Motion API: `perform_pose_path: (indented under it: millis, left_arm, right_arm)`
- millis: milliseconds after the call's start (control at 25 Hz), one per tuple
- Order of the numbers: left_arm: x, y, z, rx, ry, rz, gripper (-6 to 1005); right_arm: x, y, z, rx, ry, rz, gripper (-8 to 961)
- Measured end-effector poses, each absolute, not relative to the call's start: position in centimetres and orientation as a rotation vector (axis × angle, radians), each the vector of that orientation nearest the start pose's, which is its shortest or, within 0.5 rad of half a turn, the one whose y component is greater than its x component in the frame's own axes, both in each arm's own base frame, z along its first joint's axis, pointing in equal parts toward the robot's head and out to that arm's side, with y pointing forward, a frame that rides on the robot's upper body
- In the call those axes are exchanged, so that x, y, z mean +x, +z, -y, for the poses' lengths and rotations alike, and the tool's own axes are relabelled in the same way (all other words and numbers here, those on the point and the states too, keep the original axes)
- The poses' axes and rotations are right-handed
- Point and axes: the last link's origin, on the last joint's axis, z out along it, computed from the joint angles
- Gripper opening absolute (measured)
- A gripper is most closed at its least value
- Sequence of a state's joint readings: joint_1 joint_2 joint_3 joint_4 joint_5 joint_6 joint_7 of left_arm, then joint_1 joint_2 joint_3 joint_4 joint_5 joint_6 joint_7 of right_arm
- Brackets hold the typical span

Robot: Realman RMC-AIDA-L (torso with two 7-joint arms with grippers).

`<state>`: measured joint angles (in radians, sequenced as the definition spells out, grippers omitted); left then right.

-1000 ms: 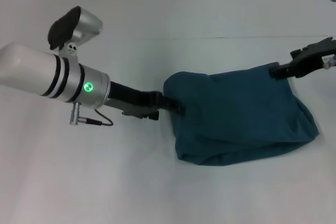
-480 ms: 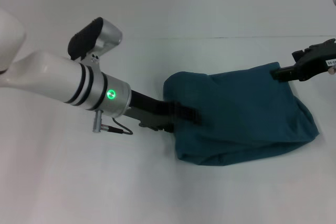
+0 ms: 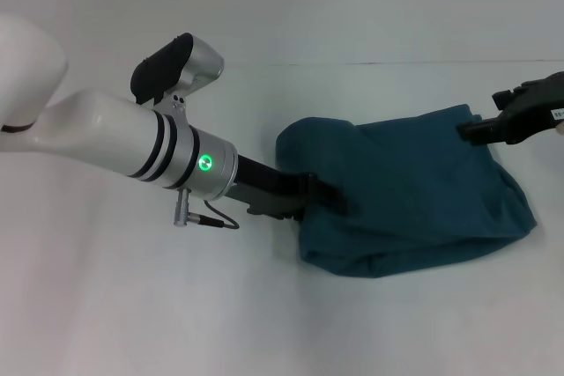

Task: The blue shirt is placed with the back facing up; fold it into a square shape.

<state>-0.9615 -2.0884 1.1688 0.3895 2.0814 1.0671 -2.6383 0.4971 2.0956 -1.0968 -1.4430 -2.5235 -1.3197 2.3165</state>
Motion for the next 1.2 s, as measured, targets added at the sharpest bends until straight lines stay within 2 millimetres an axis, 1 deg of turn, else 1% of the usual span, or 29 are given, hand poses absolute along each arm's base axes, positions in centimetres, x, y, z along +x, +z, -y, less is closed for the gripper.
perform_pose_path:
  millis: [240,440,560,680,1080,1200]
  left_arm:
    - [-17.1,-9.9,-39.8,-2.394,-0.151,1.829,714]
    - [-16.7,-10.0,-39.8,-2.416,-0.149,1.804,470]
    - [-16.7,-10.0,-39.9,-2.424,-0.143,1.781,233]
    - [-17.1,-9.2,-40.4,-2.412,-0.14,1.76,212]
    - [-20.3,-5.7,-41.5,-2.333,-0.117,1.727,140]
    - [-21.2,-4.2,-41.9,-2.299,-0.131,1.728,117]
  right_arm:
    - [20.8,6.8,-38.4,-2.347,-0.083,-0.765,740]
    - [20.9,6.8,-38.4,-2.344,-0.084,-0.766,739]
    - [21.1,6.8,-38.3,-2.341,-0.086,-0.767,738]
    - [21.3,6.8,-38.2,-2.339,-0.084,-0.77,738]
    - [21.3,6.7,-38.2,-2.339,-0.069,-0.777,736]
    - [21.4,6.7,-38.2,-2.339,-0.07,-0.778,735]
